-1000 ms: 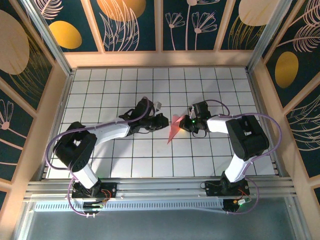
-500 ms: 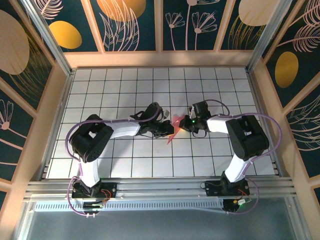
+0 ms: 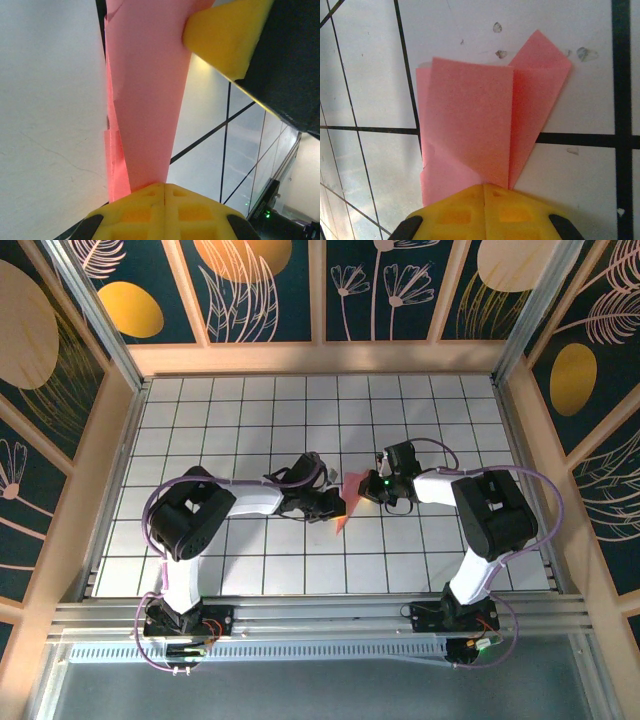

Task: Fold a paper plane with a square sheet of paper (fold left side to right side)
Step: Fold the wing for the fifth time at the center of the table.

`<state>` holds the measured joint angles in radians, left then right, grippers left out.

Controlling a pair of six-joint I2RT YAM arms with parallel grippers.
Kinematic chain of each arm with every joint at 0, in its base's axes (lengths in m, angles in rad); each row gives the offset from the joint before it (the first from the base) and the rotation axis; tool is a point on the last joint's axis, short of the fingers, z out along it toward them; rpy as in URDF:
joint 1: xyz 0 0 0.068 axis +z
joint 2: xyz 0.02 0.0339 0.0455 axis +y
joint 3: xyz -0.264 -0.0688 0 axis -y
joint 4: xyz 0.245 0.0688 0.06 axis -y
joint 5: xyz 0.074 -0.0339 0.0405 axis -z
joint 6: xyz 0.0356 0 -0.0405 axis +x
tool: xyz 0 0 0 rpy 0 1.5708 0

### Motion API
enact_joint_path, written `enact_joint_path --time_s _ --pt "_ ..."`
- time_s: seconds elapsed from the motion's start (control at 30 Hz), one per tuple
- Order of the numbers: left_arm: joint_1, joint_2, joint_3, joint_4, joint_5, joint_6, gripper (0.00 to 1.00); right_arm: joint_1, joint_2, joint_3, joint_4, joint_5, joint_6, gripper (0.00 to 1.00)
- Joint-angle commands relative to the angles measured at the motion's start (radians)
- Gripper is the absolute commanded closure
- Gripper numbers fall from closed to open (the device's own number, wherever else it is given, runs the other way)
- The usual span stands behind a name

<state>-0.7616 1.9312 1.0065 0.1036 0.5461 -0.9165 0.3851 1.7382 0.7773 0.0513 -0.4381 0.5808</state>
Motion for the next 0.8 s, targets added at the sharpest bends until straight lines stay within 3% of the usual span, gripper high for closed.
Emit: enact_joint_path --time_s 0.0,0.77 --pt "-0.011 0.026 -0.018 0.004 0.028 0.001 0.96 0.002 0.051 -0.015 -0.118 0.072 -0.025 0.93" --pt "-0.013 0.004 -0.060 -0.010 -0.056 -0.015 0.97 0.005 0.053 -0.009 -0.122 0.073 -0.027 0.93"
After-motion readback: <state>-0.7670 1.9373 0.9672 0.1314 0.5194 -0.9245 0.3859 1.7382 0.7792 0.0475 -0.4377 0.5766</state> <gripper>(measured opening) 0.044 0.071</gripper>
